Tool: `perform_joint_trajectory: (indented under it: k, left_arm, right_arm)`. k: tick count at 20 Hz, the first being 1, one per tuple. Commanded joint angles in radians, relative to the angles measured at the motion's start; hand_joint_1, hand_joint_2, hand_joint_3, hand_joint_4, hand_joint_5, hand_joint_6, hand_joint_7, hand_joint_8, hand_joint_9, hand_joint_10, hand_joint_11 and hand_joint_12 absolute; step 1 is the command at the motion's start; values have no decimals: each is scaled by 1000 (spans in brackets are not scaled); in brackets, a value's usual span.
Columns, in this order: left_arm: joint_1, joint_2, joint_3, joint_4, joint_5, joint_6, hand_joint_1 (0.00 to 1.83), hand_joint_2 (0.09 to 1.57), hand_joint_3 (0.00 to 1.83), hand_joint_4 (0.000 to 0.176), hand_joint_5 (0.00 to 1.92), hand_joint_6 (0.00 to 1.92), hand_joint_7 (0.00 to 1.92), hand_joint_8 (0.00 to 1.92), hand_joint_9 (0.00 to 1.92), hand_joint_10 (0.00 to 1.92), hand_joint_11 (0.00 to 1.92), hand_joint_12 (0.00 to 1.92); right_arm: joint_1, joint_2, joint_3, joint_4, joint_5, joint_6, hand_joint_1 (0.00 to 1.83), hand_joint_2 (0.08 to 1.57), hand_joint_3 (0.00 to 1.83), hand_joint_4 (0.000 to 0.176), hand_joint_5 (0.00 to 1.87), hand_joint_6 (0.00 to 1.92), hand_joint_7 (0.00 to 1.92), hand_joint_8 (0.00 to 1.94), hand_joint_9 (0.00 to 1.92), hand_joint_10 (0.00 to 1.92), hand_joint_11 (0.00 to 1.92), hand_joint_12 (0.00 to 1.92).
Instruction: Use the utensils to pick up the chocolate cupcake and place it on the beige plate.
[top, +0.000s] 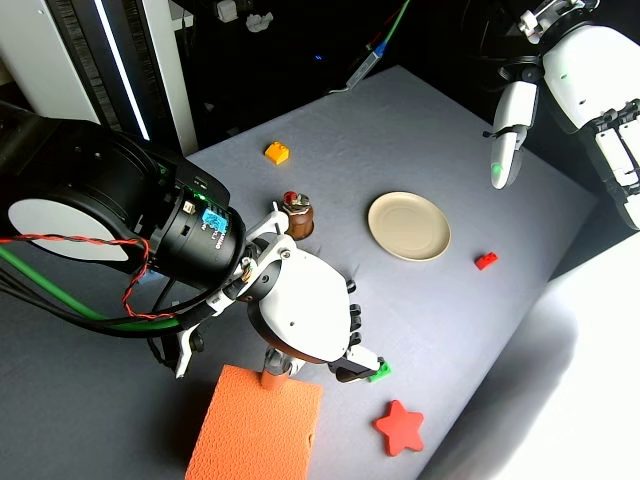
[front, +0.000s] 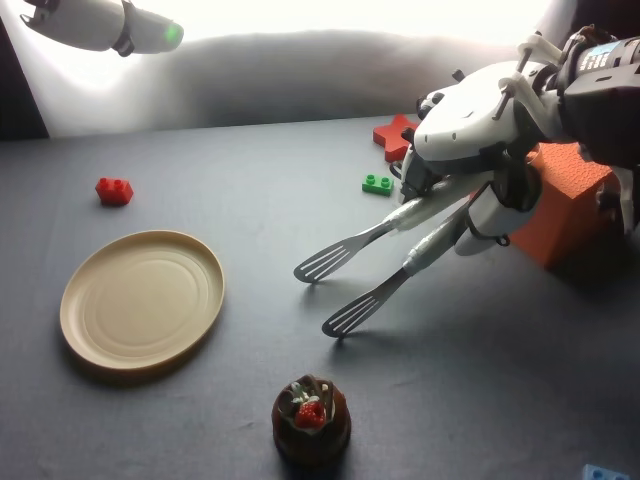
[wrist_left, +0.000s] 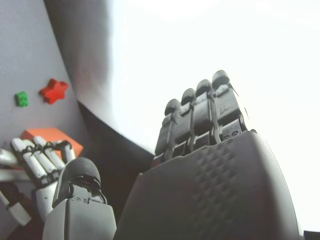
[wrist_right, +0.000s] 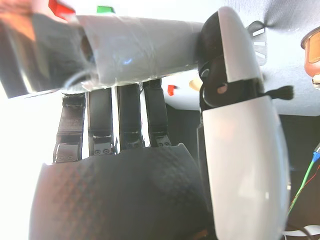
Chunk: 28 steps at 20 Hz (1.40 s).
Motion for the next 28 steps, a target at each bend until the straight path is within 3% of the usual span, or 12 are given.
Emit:
perform_joint_trajectory:
  k: [1, 7, 16, 17, 18, 19, 26, 27, 28]
  left_arm:
    - [-10, 10, 2, 12, 7, 0, 0, 1111, 3, 0, 35, 5, 0, 0, 0, 0, 0, 0]
    - [-9, 11, 2, 7, 7, 0, 0, 1110, 2, 0, 32, 5, 0, 0, 0, 0, 0, 0]
    - [-10, 10, 3, 6, 7, 0, 0, 1113, 2, 0, 35, 4, 0, 0, 0, 0, 0, 0]
    - [-10, 10, 3, 6, 7, 0, 0, 1114, 2, 0, 40, 6, 0, 0, 0, 0, 0, 0]
    - [-10, 10, 3, 5, 7, 0, 0, 1114, 2, 0, 30, 1, 0, 0, 0, 0, 0, 0]
    - [-10, 10, 3, 5, 7, 0, 0, 1108, 0, 0, 21, 0, 0, 0, 0, 0, 0, 0]
    - [-10, 10, 4, 4, 6, 0, 0, 1113, 2, 0, 25, 4, 0, 0, 0, 0, 0, 0]
    - [-10, 10, 4, 3, 6, 0, 0, 1115, 2, 0, 49, 13, 12, 5, 2, 1, 1, 0]
    - [-10, 10, 4, 3, 6, 0, 0, 1115, 2, 0, 49, 11, 10, 3, 0, 0, 0, 0]
  right_arm:
    - [10, 12, -2, -9, 64, -7, 1065, 1178, 6, 0, 841, 1184, 803, 2, 682, 0, 0, 1512]
    - [31, 27, -14, -9, 64, -7, 1087, 1169, 0, 0, 864, 1157, 827, 6, 702, 6, 0, 1596]
    - [64, 57, -52, -8, 58, -9, 1047, 1201, 1, 0, 804, 1249, 792, 3, 689, 7, 0, 1504]
    - [70, 62, -58, -8, 55, -9, 1047, 1138, 0, 0, 703, 656, 778, 5, 685, 4, 0, 1506]
    - [78, 70, -67, -8, 51, -8, 1066, 1169, 1, 0, 819, 1073, 785, 5, 691, 5, 0, 1538]
    - [86, 80, -78, -7, 49, -8, 1062, 1190, 6, 0, 813, 1204, 780, 3, 688, 3, 0, 1543]
    - [126, 153, -175, -9, 37, -5, 1075, 1200, 3, 0, 804, 1245, 786, 1, 693, 3, 0, 1578]
    - [137, 163, -187, -10, 36, -1, 1050, 1152, 0, 0, 691, 657, 784, 6, 706, 7, 0, 1575]
    - [144, 168, -192, -10, 33, 2, 1076, 1175, 2, 0, 810, 1080, 809, 9, 720, 10, 0, 1573]
